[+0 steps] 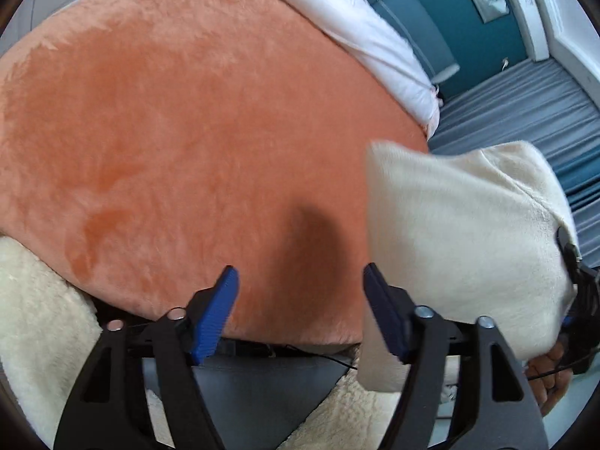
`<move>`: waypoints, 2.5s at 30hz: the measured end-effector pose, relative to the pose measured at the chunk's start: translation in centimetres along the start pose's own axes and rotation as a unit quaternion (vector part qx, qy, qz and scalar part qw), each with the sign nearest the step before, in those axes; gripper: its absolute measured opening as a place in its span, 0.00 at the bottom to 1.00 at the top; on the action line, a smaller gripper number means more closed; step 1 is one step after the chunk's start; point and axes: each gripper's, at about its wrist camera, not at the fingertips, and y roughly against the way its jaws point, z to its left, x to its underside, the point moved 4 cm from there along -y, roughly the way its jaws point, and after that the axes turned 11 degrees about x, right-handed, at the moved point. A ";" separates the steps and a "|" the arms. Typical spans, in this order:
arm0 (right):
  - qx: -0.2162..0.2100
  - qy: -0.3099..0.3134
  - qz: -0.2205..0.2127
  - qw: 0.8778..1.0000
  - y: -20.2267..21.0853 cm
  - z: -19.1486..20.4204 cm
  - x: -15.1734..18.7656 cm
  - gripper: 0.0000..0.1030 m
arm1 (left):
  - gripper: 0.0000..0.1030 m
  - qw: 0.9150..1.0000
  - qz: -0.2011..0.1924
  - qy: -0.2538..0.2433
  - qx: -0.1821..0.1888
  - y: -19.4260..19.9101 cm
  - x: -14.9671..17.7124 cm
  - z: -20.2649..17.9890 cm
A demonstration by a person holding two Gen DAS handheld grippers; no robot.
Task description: Fold small clothes
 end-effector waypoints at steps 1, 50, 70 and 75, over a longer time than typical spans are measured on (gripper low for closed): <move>-0.025 -0.026 -0.006 0.999 0.0 0.0 -0.7 0.28 | 0.75 1.000 -0.014 -0.002 0.004 0.5 -0.4 -0.3; 0.087 0.005 0.078 0.993 -15.6 -12.0 7.6 0.15 | 0.72 0.980 -0.015 -0.133 -0.149 -8.7 -3.3 1.2; 0.201 0.146 0.125 0.961 -19.9 -8.4 10.8 0.39 | 0.84 0.967 0.013 -0.084 -0.241 -9.0 -0.3 7.7; 0.190 0.156 0.048 0.968 -14.0 -6.4 10.3 0.35 | 0.82 0.957 -0.010 -0.145 -0.251 -6.8 0.2 4.3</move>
